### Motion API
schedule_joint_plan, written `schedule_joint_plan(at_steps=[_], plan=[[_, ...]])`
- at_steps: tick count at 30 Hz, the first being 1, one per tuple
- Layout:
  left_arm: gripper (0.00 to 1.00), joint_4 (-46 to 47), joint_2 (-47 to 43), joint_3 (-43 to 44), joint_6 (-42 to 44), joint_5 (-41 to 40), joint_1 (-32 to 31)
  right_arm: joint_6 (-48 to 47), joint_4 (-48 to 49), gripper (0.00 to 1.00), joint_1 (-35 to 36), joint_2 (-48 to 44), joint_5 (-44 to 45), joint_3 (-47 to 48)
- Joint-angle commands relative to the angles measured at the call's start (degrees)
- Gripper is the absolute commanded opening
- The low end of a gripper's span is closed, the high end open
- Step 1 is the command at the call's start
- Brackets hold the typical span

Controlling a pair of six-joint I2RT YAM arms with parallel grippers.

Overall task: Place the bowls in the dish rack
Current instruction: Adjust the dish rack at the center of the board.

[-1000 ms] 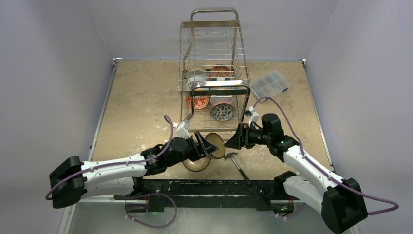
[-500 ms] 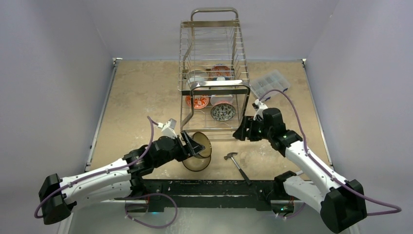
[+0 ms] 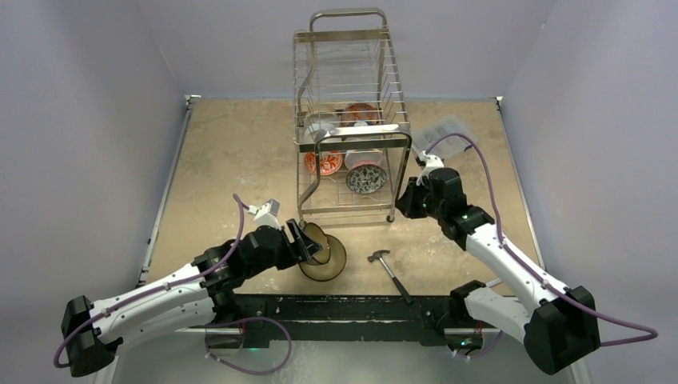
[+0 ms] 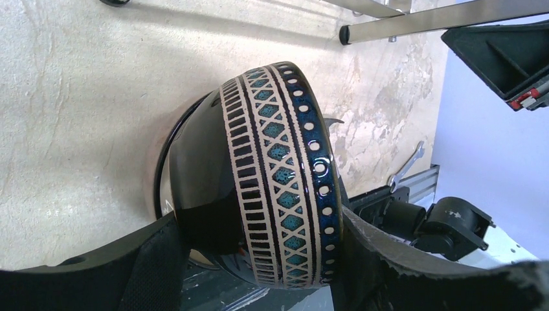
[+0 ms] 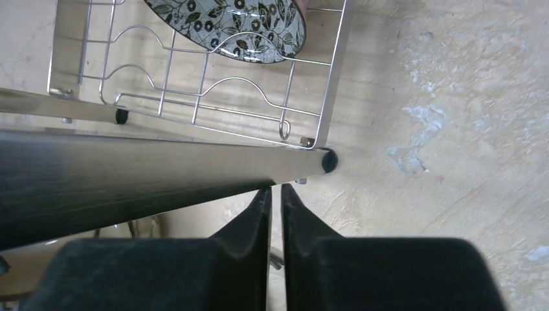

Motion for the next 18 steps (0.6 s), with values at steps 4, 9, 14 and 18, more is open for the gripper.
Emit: schedule_joint_plan(at_steps=[4,9,14,18], plan=[[0.00,5.78,0.78,2.06,0.56,3.21,1.44,-0.55,5.58,0.00,-1.07,-0.93,11.67,2.54],[0.00,5.96,1.11,2.16,1.74,5.93,3.89,-0.81,4.70,0.00,-6.68,-1.49,10.03,2.12],[0.00,5.75,1.28,2.28,3.94,11.25,9.08,-4.08,3.60,0.00,-8.79,-1.28,1.58,2.76],[0.00,6.21,2.64,2.54,6.04,17.66,14.56,-5.69,2.65,0.14,-8.83,-2.28,-4.84,1.48]])
